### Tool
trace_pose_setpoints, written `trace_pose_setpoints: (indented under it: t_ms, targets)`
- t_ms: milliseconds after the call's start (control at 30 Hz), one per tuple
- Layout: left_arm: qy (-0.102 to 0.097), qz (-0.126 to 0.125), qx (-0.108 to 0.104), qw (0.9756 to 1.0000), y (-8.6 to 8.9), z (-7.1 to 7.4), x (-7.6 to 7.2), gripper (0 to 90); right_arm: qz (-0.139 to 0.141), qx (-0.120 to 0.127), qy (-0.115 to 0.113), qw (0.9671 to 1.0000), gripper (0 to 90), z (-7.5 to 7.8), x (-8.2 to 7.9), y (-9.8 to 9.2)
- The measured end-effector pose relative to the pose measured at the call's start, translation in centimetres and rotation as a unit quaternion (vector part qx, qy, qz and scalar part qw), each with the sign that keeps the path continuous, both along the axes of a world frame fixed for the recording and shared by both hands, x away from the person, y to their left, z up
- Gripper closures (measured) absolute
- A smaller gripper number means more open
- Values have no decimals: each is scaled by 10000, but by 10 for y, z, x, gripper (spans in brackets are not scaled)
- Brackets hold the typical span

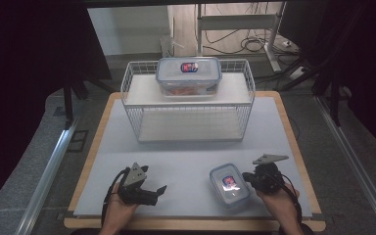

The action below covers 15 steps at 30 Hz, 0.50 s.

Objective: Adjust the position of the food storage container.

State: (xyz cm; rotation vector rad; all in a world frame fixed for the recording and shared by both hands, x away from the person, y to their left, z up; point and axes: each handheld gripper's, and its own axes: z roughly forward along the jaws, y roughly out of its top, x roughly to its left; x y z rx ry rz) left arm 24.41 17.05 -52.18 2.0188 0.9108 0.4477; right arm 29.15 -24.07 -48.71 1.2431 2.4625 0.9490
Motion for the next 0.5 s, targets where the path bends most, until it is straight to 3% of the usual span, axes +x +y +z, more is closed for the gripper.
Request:
trace_pose_setpoints:
  t_ms: [67, 167, 333, 500]
  targets:
    - [6, 11, -27, 10000, 1, 0, 0, 54, -22, -78, 16, 10000, 887, -1, -8, -6]
    - [40, 1, -59, 10000, 1, -1, 1, 54, -61, 34, 142, 9999, 885, -3, -22, -15]
    - [37, -43, -11, 10000, -2, -1, 1, 54, -56, -2, 141, 9999, 889, -4, -42, -19]
    - [36, -31, -13, 10000, -1, -1, 1, 54, 70, 105, 396, 9991, 886, -10, -62, -20]
